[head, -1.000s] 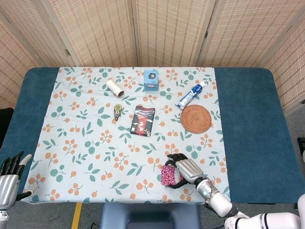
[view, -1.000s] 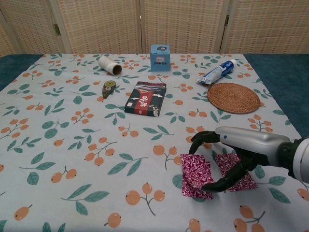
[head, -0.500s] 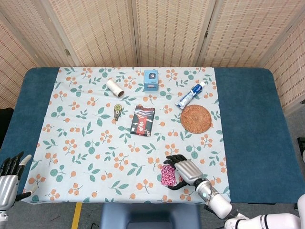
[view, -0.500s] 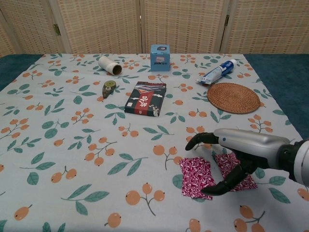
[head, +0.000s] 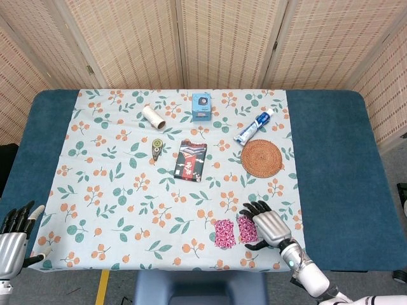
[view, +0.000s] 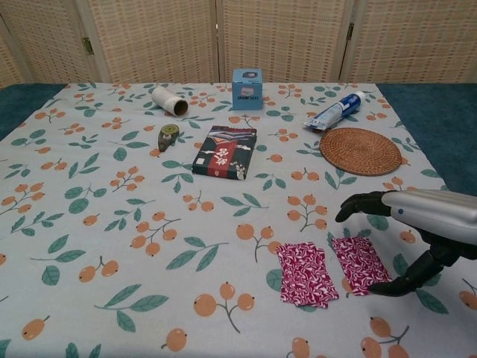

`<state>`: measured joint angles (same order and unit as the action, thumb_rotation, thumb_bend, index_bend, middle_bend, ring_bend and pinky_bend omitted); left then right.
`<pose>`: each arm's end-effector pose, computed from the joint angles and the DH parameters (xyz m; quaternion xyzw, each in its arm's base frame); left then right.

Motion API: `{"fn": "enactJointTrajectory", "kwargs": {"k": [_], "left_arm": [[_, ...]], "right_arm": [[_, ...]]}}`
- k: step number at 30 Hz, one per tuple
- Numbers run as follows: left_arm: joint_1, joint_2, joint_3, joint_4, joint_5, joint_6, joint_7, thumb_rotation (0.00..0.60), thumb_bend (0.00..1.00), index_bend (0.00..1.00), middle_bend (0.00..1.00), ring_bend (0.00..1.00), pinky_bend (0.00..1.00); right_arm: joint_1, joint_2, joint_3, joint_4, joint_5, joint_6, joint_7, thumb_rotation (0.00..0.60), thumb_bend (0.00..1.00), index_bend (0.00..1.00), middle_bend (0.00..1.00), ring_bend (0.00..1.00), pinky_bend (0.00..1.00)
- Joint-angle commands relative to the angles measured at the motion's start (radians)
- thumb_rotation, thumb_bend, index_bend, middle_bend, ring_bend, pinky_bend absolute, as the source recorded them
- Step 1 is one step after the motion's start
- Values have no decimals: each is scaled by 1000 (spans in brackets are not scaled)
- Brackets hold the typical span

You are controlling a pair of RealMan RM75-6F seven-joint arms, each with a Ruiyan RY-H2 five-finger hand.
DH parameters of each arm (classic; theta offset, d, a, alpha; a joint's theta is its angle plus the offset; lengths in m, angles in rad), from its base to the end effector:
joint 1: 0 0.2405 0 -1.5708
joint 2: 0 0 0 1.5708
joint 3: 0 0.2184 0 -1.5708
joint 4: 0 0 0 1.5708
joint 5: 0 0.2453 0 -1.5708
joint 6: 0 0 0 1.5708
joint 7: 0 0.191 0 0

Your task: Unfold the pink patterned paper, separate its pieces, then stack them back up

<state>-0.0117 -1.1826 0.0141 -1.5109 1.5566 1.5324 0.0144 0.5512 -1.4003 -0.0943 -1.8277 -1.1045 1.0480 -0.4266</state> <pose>-0.3128 0.1909 0.0942 -0.6093 -0.3866 -0.3573 0.5929 -0.1634 -0.2347 -0.0805 0.7629 -0.4670 0.2662 0.3591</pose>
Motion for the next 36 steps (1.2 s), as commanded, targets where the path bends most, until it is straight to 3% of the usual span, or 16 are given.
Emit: {"fn": "enactJointTrajectory", "kwargs": {"k": [1,36], "left_arm": [[0,3,-1,-4,1,3,2,600,237,134,30,86,0],[9,1,2,2,-7,6,-5,600,237,134,30,86,0]], "right_arm": [[-15,-10,-5,21,-11,9,1,444,225,156,100,0,0],[-35,-80,24,115,-9,-31,-75,443,224,159,104,0,0]]}}
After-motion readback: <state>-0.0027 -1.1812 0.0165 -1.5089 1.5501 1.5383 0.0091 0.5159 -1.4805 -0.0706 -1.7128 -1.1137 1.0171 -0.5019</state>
